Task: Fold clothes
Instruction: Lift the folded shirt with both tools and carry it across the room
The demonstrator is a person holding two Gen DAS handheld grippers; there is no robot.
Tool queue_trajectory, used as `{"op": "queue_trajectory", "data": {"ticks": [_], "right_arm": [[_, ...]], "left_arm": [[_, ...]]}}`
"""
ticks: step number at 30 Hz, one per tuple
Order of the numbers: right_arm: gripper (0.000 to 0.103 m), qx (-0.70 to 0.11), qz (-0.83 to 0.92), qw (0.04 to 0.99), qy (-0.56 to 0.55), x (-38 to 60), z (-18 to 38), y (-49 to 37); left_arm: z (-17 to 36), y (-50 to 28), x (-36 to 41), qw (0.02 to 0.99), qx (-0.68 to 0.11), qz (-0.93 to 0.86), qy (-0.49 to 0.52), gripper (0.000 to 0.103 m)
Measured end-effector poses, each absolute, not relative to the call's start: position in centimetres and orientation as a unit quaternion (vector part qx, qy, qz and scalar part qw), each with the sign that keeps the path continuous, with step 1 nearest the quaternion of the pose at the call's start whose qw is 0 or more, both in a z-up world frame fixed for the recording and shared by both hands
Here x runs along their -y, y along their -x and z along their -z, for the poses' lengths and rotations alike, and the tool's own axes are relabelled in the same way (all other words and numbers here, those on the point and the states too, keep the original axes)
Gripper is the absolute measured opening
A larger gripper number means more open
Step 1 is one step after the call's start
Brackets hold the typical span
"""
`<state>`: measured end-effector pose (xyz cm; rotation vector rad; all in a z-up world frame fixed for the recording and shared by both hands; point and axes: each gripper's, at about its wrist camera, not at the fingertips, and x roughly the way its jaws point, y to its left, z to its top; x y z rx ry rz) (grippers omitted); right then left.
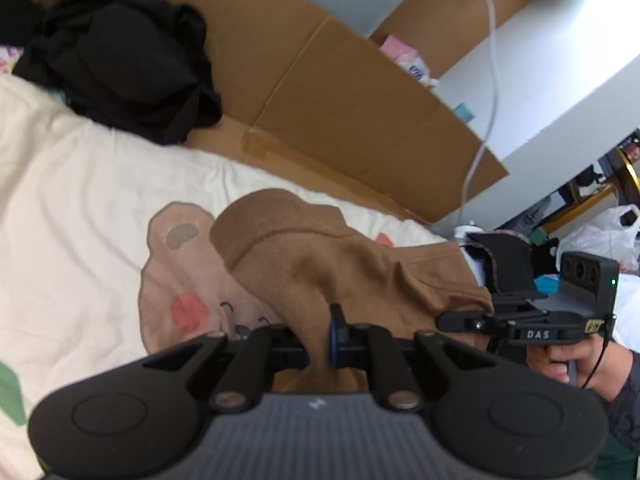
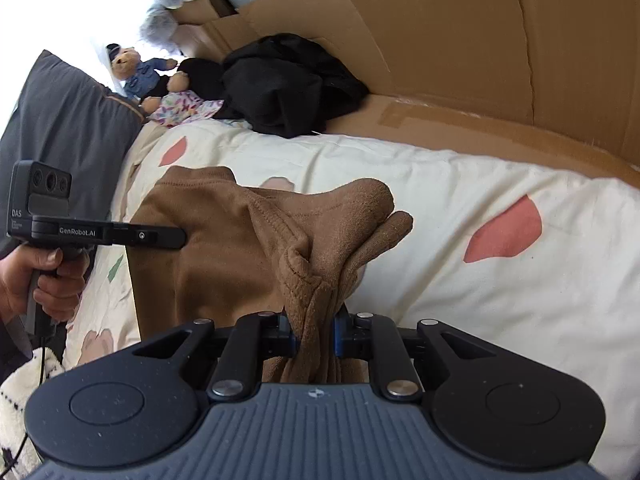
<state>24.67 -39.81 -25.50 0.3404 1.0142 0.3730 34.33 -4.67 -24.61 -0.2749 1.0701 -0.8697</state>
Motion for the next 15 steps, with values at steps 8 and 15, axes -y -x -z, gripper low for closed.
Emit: {"op": "queue_trajectory", "data": {"ticks": [8, 15], "right_arm": [[0.016, -0.459, -0.206, 0.858, -0.101, 37.2, 18.2, -20.4], [0.016, -0.414, -0.225, 0.879, -0.07, 35.2, 9.9, -16.7]], "left_arm": [[18.3, -29.9, 2.3, 0.777, -0.457, 0.415, 0.123, 0.009], [10.4, -25.1, -0.2, 0.802, -0.401, 0.42, 0.139, 0.009]]}}
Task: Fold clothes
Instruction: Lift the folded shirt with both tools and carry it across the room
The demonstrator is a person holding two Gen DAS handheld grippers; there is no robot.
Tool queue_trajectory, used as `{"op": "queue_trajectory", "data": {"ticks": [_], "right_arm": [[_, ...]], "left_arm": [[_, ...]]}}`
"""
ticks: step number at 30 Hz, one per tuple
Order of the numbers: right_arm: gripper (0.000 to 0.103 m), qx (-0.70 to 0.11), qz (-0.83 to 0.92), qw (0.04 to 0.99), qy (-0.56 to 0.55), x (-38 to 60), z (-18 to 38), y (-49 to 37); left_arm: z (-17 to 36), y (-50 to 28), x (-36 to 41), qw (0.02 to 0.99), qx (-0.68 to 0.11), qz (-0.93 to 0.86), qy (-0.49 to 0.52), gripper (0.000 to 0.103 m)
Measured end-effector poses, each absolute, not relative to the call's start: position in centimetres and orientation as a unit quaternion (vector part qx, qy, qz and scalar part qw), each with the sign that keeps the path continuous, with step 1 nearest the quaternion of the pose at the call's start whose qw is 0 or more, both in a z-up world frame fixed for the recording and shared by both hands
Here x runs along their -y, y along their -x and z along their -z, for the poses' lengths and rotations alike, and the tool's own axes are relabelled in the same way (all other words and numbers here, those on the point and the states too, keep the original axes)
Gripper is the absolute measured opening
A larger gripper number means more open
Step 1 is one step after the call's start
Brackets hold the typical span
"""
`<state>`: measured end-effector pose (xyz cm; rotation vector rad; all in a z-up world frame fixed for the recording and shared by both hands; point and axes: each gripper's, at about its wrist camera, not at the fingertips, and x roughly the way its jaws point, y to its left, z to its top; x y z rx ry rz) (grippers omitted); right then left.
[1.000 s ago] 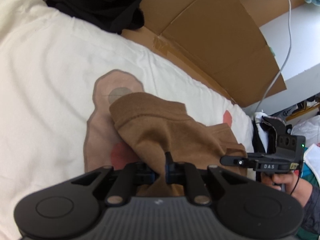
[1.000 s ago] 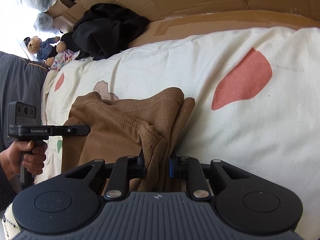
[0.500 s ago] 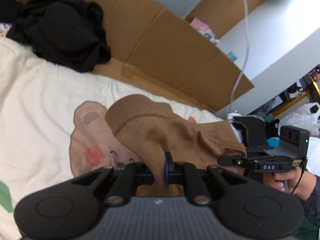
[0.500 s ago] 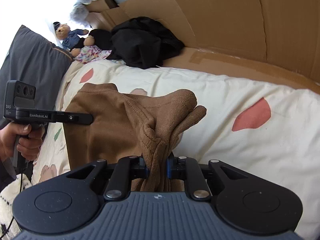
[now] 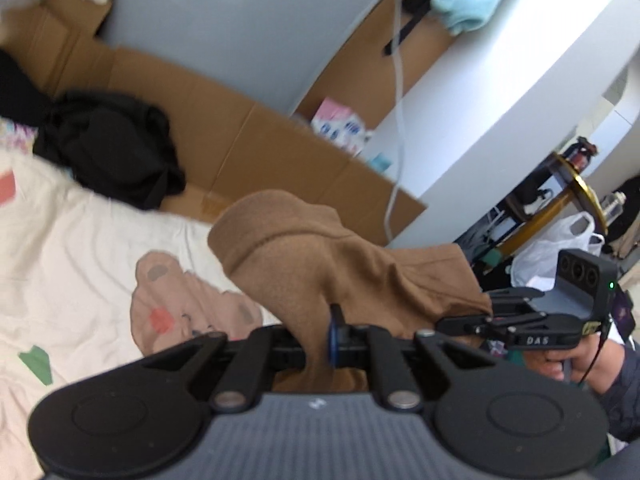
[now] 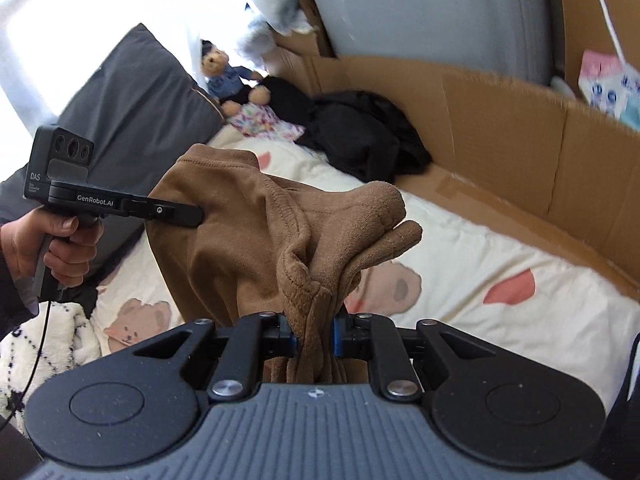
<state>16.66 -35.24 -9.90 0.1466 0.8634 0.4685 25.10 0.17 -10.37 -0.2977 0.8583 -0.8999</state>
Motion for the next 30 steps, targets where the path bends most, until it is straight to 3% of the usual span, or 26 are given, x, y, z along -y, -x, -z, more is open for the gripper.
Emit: {"op": "queue_trajectory", "data": {"ticks": [9, 18, 24, 30], "right_arm": [[0.016, -0.327, -0.229, 0.915, -0.051, 35.3, -2.4, -12.2], [0.016, -0.259, -0.245, 0.934, -0.036, 35.2, -10.6, -7.7], [0.016, -0.221, -0.245, 0.943, -0.047, 35.4, -14.2, -4.9], [0.016, -0.208, -0.23, 0.948, -0.067, 37.2, -13.8, -4.2]], "left_arm": [[-1.7, -20.1, -1.4, 0.83, -0.323, 0.441, 0.115, 0.009], [-8.7, -14.7, -2.0, 0.855, -0.272, 0.427, 0.113, 0.009], [-11.7, -11.8, -1.2, 0.862, -0.253, 0.424, 0.114, 0.009], [-13.3, -10.7, 1.5, 0.852, -0.249, 0.452, 0.092, 0.009]]}}
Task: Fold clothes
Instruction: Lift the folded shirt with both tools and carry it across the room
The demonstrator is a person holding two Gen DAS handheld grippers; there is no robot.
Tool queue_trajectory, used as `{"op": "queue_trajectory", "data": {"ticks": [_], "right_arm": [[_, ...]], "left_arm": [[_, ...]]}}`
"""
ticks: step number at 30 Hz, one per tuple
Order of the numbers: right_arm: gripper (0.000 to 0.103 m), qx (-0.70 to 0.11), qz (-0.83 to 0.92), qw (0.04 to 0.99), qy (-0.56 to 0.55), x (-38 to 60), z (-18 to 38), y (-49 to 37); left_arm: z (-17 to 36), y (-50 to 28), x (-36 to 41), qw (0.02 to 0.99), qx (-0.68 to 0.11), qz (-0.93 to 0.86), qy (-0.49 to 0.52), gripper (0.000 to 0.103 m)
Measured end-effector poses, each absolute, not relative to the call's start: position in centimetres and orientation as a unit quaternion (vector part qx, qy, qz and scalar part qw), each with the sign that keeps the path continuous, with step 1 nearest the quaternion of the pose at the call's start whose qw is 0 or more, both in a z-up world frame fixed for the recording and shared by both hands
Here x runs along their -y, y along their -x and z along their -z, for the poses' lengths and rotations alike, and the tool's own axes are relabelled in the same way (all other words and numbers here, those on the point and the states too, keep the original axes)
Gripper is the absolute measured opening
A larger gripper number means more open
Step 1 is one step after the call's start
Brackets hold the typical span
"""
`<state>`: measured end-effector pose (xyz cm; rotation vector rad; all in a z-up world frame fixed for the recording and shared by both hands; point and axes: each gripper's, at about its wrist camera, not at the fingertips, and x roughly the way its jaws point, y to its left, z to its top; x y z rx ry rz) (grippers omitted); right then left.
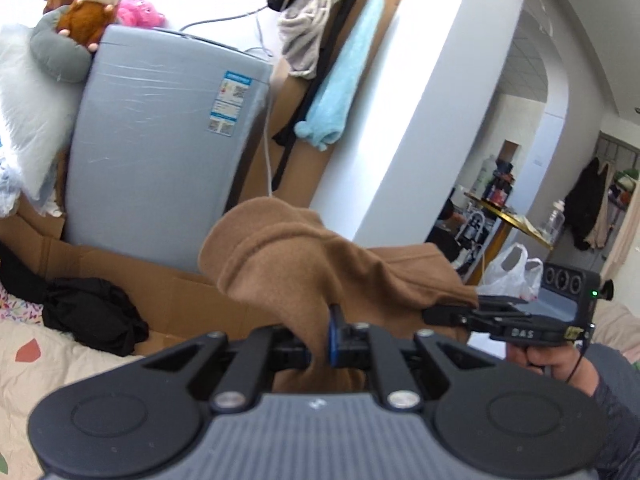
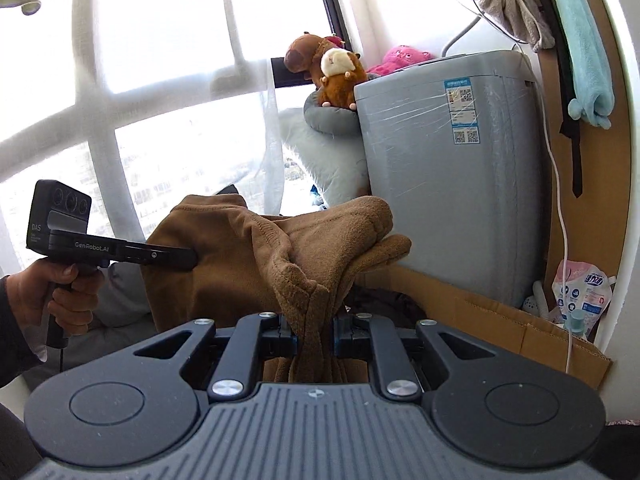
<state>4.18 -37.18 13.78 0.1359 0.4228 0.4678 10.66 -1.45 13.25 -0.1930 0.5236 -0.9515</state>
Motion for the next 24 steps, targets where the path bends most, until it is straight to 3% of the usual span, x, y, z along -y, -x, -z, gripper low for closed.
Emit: {"op": "queue_trajectory", "data": {"ticks": [24], "right_arm": [[0.015, -0.237, -0.092, 0.965, -0.065, 47.3, -7.6, 2.7]], "left_arm": [[-3.9, -9.8, 13.6, 0.762, -0.259, 0.586, 0.088, 0.009]]}}
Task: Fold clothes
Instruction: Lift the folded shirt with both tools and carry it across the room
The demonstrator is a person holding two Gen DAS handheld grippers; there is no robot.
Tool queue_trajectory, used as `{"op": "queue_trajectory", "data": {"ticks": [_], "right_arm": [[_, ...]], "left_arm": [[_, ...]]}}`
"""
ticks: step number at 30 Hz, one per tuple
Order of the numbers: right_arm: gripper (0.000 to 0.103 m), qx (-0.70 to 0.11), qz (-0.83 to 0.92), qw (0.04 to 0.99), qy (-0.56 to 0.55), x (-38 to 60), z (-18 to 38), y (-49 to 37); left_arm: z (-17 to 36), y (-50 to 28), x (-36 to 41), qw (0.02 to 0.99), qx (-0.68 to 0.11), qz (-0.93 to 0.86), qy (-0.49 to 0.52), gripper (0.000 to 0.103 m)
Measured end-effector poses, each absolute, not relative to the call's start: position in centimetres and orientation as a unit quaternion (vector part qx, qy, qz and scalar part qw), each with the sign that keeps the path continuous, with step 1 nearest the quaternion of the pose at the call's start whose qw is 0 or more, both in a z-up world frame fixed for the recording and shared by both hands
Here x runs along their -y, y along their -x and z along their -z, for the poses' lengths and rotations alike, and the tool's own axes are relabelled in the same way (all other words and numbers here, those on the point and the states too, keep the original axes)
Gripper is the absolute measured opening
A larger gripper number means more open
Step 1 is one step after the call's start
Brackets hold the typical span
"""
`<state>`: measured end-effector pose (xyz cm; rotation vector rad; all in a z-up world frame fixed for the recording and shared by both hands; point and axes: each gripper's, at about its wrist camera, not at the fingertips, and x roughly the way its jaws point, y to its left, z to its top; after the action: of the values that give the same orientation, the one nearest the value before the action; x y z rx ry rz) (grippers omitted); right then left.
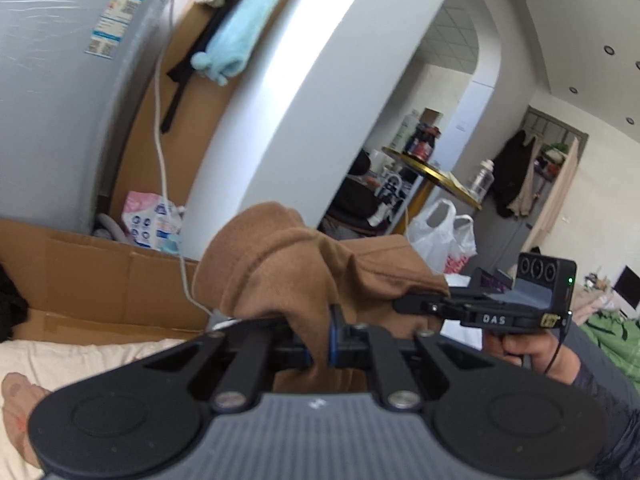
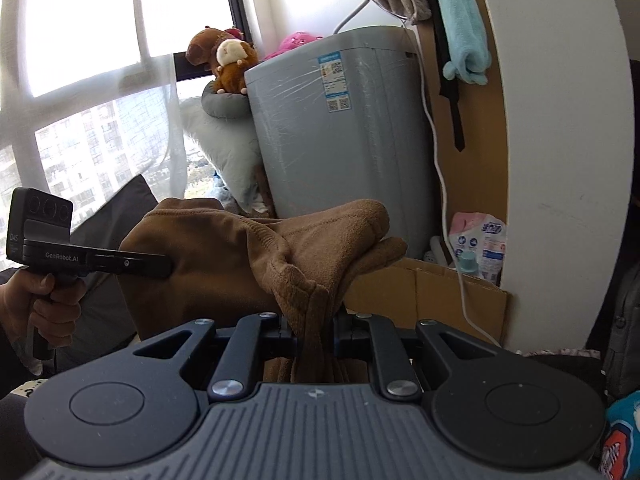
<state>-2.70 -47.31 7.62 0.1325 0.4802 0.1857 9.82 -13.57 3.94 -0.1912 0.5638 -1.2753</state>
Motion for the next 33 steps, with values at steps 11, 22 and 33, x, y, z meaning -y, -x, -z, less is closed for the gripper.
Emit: {"op": "queue_trajectory", "data": {"ticks": [11, 22, 33], "right_arm": [[0.015, -0.244, -0.029, 0.967, -0.066, 52.0, -5.4, 6.4], [0.015, -0.242, 0.016, 0.968, -0.062, 55.1, -5.5, 7.0], [0.015, -0.25, 0.054, 0.964, -0.066, 57.6, -4.1, 7.7]], "left_arm": [[-1.6, -9.2, 19.4, 0.731, -0.273, 0.619, 0.088, 0.008], [-0.9, -9.3, 23.6, 0.723, -0.272, 0.631, 0.073, 0.009], [0.9, -9.3, 27.0, 0.717, -0.285, 0.633, 0.062, 0.009]]}}
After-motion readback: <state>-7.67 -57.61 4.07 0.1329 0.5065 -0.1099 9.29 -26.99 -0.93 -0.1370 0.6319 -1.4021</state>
